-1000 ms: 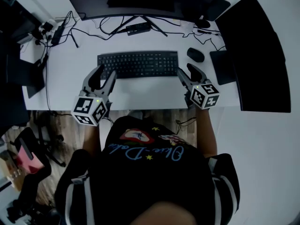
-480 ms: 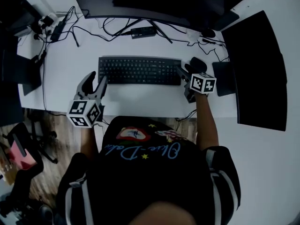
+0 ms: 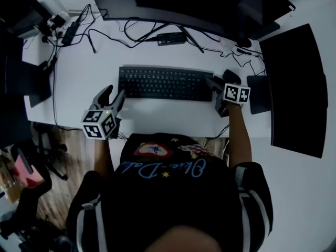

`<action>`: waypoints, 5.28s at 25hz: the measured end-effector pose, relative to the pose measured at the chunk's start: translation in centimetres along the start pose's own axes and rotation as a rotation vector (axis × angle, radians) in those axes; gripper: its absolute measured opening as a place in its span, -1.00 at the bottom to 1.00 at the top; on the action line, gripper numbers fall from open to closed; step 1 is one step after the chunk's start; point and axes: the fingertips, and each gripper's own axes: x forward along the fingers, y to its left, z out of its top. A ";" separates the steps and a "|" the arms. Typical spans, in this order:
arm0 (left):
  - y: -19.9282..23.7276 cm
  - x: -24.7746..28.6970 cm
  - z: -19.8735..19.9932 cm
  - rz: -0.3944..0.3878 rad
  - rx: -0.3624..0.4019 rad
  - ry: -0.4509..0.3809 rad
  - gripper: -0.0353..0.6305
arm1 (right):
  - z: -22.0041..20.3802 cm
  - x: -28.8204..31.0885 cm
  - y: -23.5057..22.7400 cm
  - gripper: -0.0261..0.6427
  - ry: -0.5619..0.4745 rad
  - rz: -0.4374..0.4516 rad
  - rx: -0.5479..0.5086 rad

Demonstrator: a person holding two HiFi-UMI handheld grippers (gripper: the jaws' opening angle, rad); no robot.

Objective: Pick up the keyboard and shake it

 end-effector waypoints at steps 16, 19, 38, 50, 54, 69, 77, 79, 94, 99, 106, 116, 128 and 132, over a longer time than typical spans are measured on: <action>2.1 0.9 -3.3 0.147 -0.086 0.075 -0.18 | -0.2 1.8 -0.4 -0.22 0.108 0.093 -0.009; 2.7 2.0 -4.4 0.149 -0.117 0.112 -0.15 | 0.0 1.7 -0.4 -0.27 0.111 0.087 -0.010; 4.0 5.0 -7.6 0.158 -0.087 0.324 -0.12 | -0.3 2.0 0.1 -0.32 0.118 0.070 -0.090; 3.4 5.2 -7.5 0.123 -0.112 0.296 -0.31 | -0.4 1.4 0.0 -0.32 0.051 0.055 -0.136; 3.3 5.0 -7.5 0.141 -0.104 0.285 -0.31 | -0.3 0.9 0.4 -0.32 0.018 0.055 -0.161; 2.3 3.9 -5.5 0.175 -0.074 0.179 -0.33 | 2.9 -2.0 2.7 -0.34 -0.191 0.035 -0.314; 1.3 3.5 -2.7 0.175 -0.028 0.105 -0.33 | 5.8 -4.7 4.2 -0.34 -0.329 0.028 -0.406; 1.1 3.3 -2.0 0.176 -0.021 0.096 -0.33 | 6.4 -5.5 4.6 -0.34 -0.357 0.024 -0.429; -0.6 2.1 2.5 0.128 0.023 -0.055 -0.33 | 10.4 -11.1 8.5 -0.34 -0.562 -0.007 -0.604; -1.4 1.6 5.1 0.107 0.077 -0.150 -0.35 | 12.1 -13.3 10.0 -0.34 -0.655 -0.011 -0.667; -2.4 0.4 8.2 0.107 0.123 -0.258 -0.35 | 14.3 -16.0 12.2 -0.34 -0.760 -0.012 -0.750; -3.0 -1.1 10.7 0.132 0.179 -0.358 -0.35 | 15.9 -18.6 15.0 -0.35 -0.875 0.008 -0.860; -2.8 -2.3 13.1 0.164 0.221 -0.437 -0.35 | 16.7 -21.2 18.2 -0.41 -0.984 0.046 -0.911; -2.7 -2.4 13.5 0.175 0.231 -0.458 -0.35 | 16.6 -21.7 18.7 -0.42 -0.997 0.054 -0.923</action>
